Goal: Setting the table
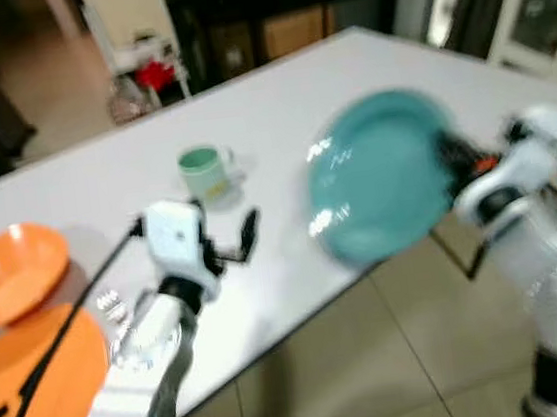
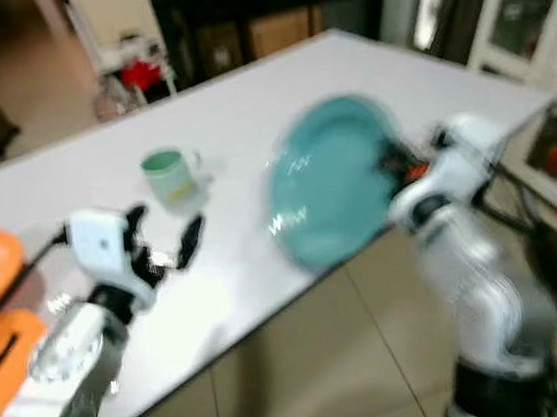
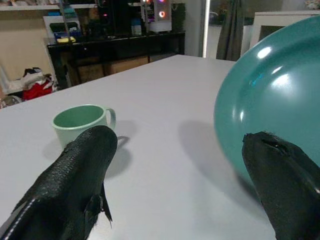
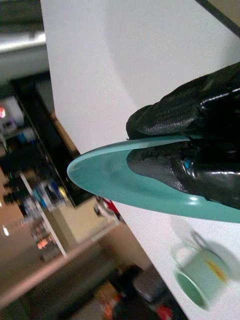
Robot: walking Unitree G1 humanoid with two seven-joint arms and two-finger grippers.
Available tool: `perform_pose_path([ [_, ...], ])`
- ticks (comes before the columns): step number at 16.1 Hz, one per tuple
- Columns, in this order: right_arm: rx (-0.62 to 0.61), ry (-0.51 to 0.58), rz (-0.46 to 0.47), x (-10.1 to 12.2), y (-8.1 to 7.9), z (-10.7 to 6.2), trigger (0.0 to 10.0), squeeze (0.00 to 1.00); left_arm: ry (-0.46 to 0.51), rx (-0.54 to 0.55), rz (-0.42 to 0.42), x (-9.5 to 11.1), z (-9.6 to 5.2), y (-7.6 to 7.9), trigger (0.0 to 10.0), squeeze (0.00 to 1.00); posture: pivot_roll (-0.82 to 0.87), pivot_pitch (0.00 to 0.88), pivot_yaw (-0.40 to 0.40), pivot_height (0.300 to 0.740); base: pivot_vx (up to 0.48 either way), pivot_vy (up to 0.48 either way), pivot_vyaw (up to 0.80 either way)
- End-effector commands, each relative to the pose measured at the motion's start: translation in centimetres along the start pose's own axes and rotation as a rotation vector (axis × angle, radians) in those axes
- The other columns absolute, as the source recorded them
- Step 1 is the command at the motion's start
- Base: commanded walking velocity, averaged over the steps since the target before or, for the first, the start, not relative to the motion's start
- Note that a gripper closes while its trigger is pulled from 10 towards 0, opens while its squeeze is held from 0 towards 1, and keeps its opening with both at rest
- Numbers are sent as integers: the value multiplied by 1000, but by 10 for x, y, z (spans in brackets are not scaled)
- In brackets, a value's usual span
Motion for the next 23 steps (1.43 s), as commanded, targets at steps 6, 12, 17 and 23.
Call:
perform_pose_path([
  [6, 111, -88, 186, -3, 8, 31, 10000, 0, -72, -130, 56, -5, -1, 3, 10000, 0, -121, 0, 72, 740, 0, 0, 0],
  [12, 139, -221, 351, -34, 18, 62, 10000, 0, -125, -249, 82, -7, -3, 11, 10000, 0, -110, 1, 82, 740, 0, 0, 0],
  [17, 65, -276, 470, -60, 30, 70, 10000, 0, -201, -333, 28, -12, -12, 17, 10000, 0, -91, 16, 84, 740, 0, 0, 0],
  [23, 21, -322, 560, -86, 35, 76, 10000, 59, -227, -355, 35, -13, -17, 21, 10000, 0, -71, 24, 77, 740, 0, 0, 0],
])
Point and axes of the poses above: a point about 5 cm out from each wrist's last joint towards the gripper, its own z axis pointing out of the wrist towards the gripper, its own x axis along the axis of the wrist's last joint, y = z × x, the point moved 2 cm from there along z, pointing out of the wrist towards the gripper, and after that the axes turned 3 degrees about -z, right-handed, at the moved point
